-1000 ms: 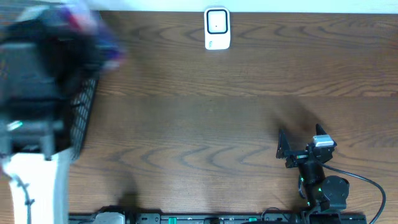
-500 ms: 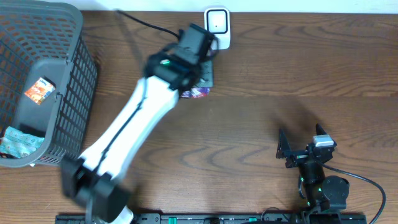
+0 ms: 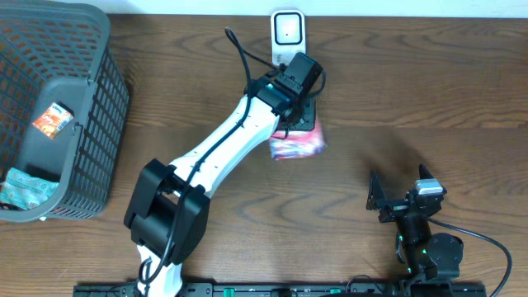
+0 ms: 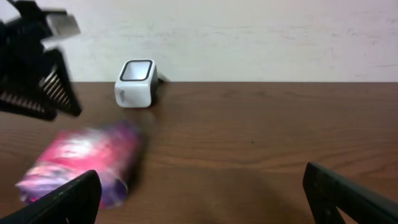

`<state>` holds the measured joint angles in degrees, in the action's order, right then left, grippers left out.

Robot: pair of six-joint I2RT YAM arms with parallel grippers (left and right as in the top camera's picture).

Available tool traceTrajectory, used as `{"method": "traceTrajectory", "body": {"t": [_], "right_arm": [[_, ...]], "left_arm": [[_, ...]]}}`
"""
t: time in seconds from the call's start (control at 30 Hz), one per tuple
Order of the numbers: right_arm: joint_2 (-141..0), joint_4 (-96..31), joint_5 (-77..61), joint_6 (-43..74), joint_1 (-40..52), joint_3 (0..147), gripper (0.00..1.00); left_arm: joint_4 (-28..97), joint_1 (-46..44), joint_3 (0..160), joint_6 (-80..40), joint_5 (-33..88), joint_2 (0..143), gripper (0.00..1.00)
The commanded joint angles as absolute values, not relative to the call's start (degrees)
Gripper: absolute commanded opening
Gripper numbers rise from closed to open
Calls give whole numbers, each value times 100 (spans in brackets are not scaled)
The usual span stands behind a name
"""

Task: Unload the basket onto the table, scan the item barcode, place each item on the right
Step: 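Carry the purple pack forward and drop it near the scanner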

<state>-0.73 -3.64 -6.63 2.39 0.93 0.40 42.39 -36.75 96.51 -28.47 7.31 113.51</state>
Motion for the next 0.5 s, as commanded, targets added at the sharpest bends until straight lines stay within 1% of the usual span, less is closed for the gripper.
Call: {"method": "traceTrajectory", "body": {"t": [0.0,0.03,0.1,0.2,0.3,0.47], "right_arm": [[-49,-386,-698,294,117,36,99],[-49,-386,-698,294,117,36,99],[-49,-386,-698,294,117,36,99],[-49,-386,-698,294,117,36,99],[-49,-386,-698,294,117,36,99],[-49,-386,-698,294,117,36,99]], "left_arm": [[4204,-3538,10038,-2698,961,10890,75],[4206,-3459,10101,-2593,910,10772,80],[4215,-3286,10149,-2530,666,10543,84],[4322,-2856,10149,-2528,296,10038,83],[4499,-2244,10149,-2512,-30,9489,84],[4884,-731,10149,-2519,-921,8652,84]]}}
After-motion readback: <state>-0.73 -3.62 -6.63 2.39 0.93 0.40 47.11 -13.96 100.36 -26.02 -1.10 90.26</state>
